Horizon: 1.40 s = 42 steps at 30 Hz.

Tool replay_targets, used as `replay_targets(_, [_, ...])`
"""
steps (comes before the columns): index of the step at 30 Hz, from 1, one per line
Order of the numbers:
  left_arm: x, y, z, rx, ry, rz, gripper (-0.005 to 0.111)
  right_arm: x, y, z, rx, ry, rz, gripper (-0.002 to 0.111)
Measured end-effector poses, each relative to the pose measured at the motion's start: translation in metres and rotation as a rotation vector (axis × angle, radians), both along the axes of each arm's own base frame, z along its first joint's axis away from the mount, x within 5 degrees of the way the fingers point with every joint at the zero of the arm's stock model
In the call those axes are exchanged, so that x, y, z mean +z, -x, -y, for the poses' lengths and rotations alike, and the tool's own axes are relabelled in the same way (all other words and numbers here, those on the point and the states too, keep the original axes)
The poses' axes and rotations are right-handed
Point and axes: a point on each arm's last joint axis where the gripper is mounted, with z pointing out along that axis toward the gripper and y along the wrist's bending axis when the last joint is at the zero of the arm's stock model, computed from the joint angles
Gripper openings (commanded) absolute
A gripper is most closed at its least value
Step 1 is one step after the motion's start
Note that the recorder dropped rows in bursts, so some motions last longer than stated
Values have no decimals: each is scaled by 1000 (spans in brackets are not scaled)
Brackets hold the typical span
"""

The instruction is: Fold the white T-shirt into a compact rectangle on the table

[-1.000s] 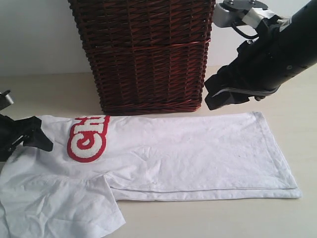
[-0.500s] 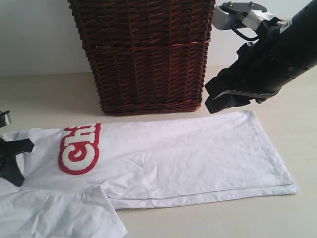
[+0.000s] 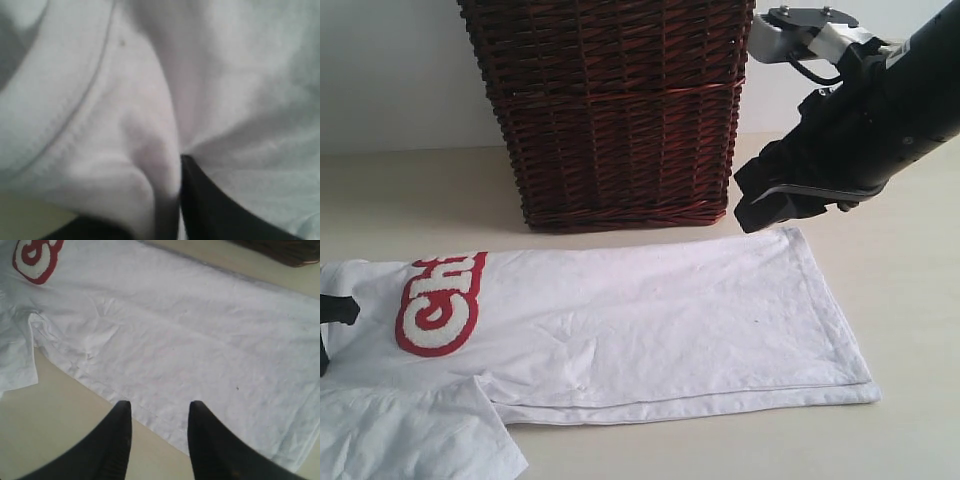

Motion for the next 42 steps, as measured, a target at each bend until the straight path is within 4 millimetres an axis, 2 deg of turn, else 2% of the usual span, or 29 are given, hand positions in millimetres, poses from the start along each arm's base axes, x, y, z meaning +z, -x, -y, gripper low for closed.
replay_targets(2, [1,-1,-1,-3,-9,16,78,0,0,0,1,0,-2,38])
replay_targets(4, [2,-1,-2,-11,-22,18,86,0,0,0,0,-1,-2,38])
replay_targets(8, [5,0,-8,-23,-86,19,84,0,0,0,0,-1,-2,38])
replay_targets(10, [13,2,-11,-45,-132,31,83,0,0,0,0,-3,-3,38])
replay_targets(16, [67,3,-11,-42,-171,178,80,0,0,0,-1,-6,-4,38])
replay_targets(19, [91,10,12,-83,-103,224,78,0,0,0,-1,-6,-4,38])
replay_targets(22, [104,23,57,-195,51,193,75,0,0,0,9,-3,1,38])
replay_targets(24, [103,39,91,-303,130,137,73,0,0,0,12,-2,2,38])
replay_targets(27, [94,77,139,-483,186,12,71,0,0,0,13,1,4,38])
replay_targets(30, [79,117,169,-609,186,-99,71,0,0,0,13,2,4,38])
replay_targets(32, [69,139,184,-680,171,-123,71,0,0,0,14,2,5,38])
replay_targets(35, [59,155,197,-747,135,-65,71,0,0,0,15,3,3,38])
replay_targets(42, [52,150,200,-789,30,90,71,0,2,0,23,7,-13,38])
